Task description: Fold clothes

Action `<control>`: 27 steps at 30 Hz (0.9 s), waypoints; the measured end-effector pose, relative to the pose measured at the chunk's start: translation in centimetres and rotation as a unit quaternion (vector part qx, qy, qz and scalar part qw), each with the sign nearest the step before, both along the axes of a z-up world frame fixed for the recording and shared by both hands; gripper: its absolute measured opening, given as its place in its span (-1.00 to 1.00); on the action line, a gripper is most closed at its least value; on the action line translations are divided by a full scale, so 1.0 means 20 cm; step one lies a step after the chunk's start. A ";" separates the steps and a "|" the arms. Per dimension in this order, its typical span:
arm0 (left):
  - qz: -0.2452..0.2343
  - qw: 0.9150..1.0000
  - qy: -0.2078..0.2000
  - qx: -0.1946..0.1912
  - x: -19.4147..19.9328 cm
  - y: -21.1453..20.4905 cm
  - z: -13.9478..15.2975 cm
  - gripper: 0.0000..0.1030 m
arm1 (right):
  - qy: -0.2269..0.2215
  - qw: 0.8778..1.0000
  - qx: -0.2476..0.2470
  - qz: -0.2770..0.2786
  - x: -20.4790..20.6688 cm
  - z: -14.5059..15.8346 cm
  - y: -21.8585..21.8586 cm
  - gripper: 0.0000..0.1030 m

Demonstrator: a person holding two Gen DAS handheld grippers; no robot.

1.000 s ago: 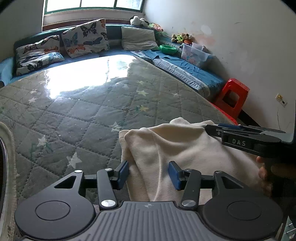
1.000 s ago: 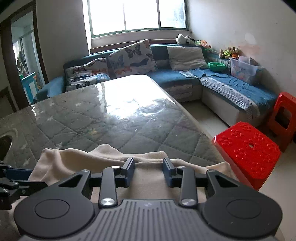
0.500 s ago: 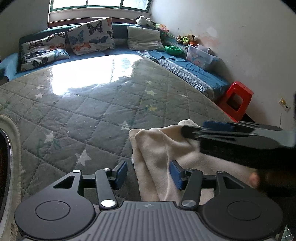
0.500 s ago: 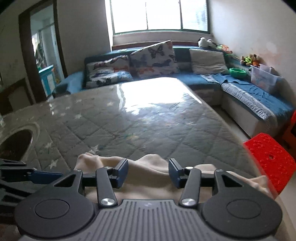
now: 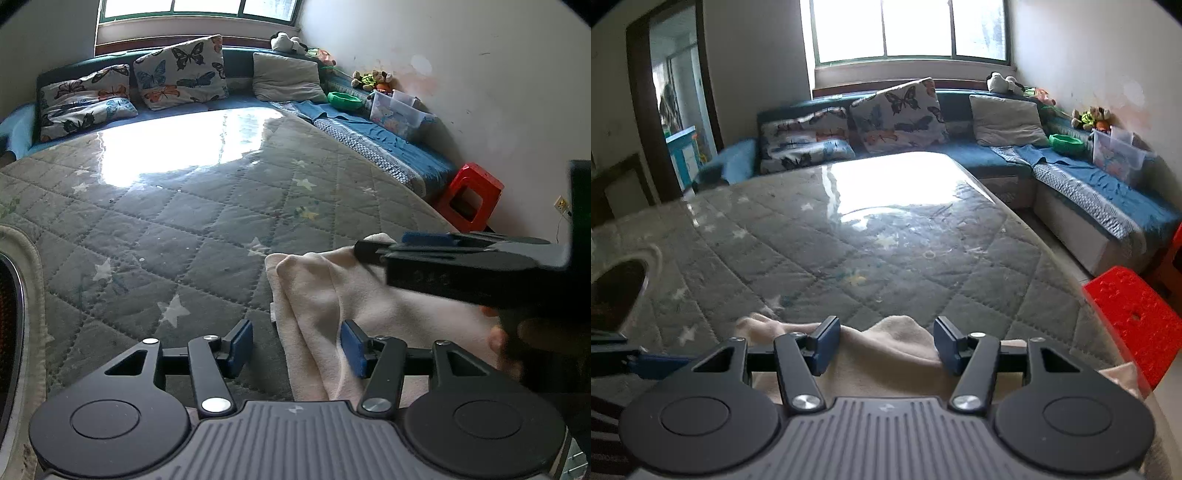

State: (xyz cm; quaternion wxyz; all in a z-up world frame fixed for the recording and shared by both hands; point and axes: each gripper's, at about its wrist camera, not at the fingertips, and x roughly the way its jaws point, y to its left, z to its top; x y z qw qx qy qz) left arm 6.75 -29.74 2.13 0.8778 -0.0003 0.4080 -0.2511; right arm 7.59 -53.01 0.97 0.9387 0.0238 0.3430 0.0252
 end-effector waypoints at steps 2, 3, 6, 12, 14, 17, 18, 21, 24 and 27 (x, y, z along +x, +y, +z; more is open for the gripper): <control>0.000 1.000 0.000 0.002 0.00 0.00 0.00 0.11 | 0.008 1.000 -0.006 -0.002 0.03 -0.03 0.01 0.14; 0.000 1.000 -0.001 0.002 0.00 0.00 0.00 0.12 | 0.007 1.000 -0.005 -0.003 0.03 -0.03 0.01 0.14; 0.001 1.000 -0.002 0.003 -0.01 0.00 0.00 0.15 | 0.003 1.000 0.003 -0.005 0.03 0.00 0.01 0.18; 0.011 1.000 -0.008 0.008 -0.05 0.03 0.03 0.22 | -0.008 1.000 0.002 -0.015 -0.06 0.06 -0.01 0.41; 0.014 1.000 -0.010 0.010 -0.08 0.05 0.04 0.29 | -0.008 1.000 0.001 -0.018 -0.11 0.07 -0.01 0.47; 0.017 1.000 -0.015 0.015 -0.13 0.08 0.05 0.37 | -0.006 1.000 -0.003 -0.024 -0.18 0.07 0.00 0.57; 0.019 1.000 -0.016 0.016 -0.14 0.09 0.05 0.42 | -0.007 1.000 -0.003 -0.025 -0.21 0.07 0.01 0.64; 0.024 0.999 -0.019 0.018 -0.19 0.13 0.06 0.51 | -0.009 0.999 -0.007 -0.030 -0.28 0.08 0.02 0.70; 0.028 0.999 -0.024 0.019 -0.25 0.17 0.07 0.67 | -0.011 0.999 -0.010 -0.033 -0.35 0.08 0.04 0.81; 0.035 0.999 -0.036 0.022 -0.31 0.22 0.08 0.76 | -0.013 0.999 -0.016 -0.034 -0.41 0.08 0.09 0.88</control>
